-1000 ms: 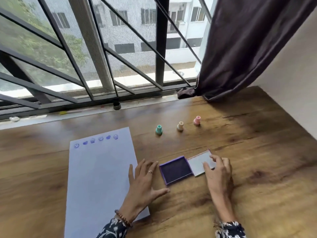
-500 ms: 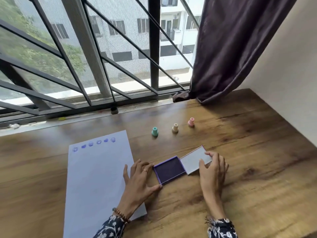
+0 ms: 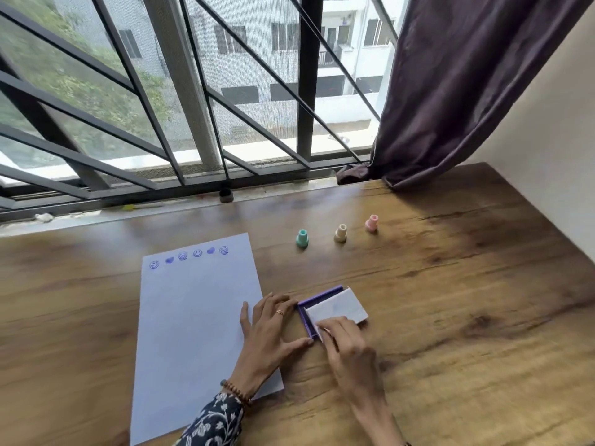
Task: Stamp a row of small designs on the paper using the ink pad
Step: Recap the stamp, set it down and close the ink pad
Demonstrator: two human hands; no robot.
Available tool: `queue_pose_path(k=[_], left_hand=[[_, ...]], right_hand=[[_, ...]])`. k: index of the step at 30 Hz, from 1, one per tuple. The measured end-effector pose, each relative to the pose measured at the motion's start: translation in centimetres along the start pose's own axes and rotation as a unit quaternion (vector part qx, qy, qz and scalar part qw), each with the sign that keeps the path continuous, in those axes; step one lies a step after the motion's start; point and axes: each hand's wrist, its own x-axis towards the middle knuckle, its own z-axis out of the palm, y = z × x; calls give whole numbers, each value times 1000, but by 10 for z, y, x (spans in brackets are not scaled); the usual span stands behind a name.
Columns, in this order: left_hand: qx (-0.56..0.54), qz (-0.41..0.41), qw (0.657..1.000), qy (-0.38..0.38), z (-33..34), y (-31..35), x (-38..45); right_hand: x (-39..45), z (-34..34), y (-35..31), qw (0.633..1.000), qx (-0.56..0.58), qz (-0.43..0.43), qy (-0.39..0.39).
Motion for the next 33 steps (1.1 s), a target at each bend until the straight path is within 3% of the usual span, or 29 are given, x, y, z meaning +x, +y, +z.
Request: queue_pose_path(k=[4, 8, 33], left_hand=[[-11, -2, 1000, 6, 0, 0, 0], [-22, -2, 1000, 4, 0, -1, 0], [-49, 0, 999, 23, 1, -3, 1]], right_hand=[[12, -4, 6, 990, 22, 136, 32], [20, -5, 11, 975, -1, 215, -55], [2, 5, -3, 982, -84, 167, -27]])
